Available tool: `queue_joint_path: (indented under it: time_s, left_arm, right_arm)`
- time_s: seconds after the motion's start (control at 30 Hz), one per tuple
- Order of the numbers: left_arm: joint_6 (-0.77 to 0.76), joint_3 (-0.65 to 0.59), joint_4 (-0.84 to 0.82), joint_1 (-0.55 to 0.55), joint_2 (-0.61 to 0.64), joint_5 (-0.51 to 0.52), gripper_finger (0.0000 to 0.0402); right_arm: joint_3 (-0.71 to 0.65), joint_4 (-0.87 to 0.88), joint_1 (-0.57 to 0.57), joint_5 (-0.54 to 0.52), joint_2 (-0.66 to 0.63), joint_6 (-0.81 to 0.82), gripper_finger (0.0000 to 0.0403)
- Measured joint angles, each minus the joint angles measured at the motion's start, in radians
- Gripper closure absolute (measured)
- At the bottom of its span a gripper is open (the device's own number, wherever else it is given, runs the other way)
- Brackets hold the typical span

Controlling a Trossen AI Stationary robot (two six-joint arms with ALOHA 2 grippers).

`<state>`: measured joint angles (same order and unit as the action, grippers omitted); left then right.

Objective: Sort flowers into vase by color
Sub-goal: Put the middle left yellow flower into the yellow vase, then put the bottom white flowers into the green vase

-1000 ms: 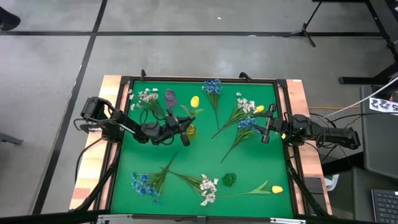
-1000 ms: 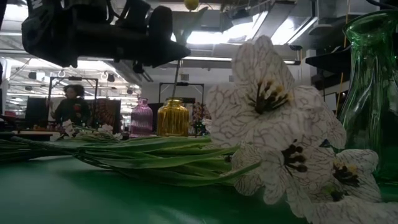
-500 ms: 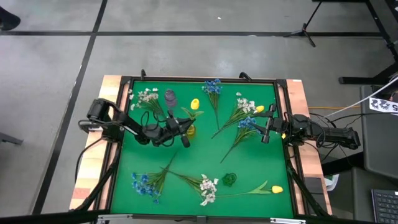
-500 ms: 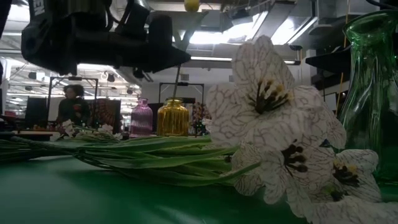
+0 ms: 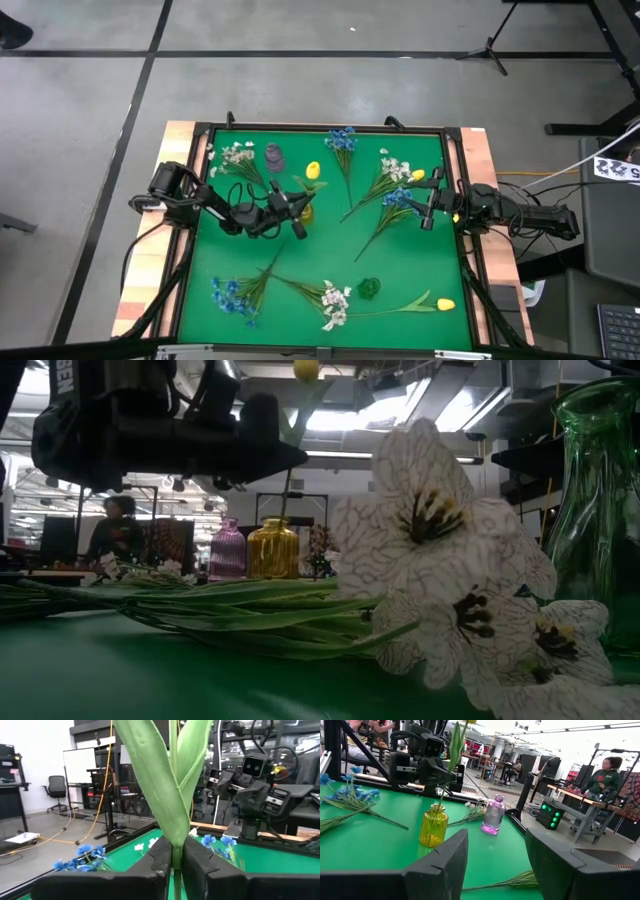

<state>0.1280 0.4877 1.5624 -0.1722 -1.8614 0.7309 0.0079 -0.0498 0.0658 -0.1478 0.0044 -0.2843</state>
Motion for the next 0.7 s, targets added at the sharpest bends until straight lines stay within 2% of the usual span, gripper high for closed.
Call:
queue_joint_path:
  time_s: [0.23, 0.53, 0.7]
  left_arm:
    - [0.041, 0.000, -0.013, 0.002, 0.000, 0.030, 0.0327]
    - [0.163, 0.000, -0.032, -0.009, 0.001, 0.042, 0.0242]
    - [0.271, 0.000, -0.044, -0.042, 0.017, 0.163, 0.0203]
  right_arm:
    - [0.000, 0.000, 0.000, 0.001, 0.000, 0.000, 0.0205]
    - [0.000, 0.000, 0.000, 0.001, 0.000, -0.007, 0.0205]
    - [0.000, 0.000, 0.000, 0.001, 0.000, -0.008, 0.0205]
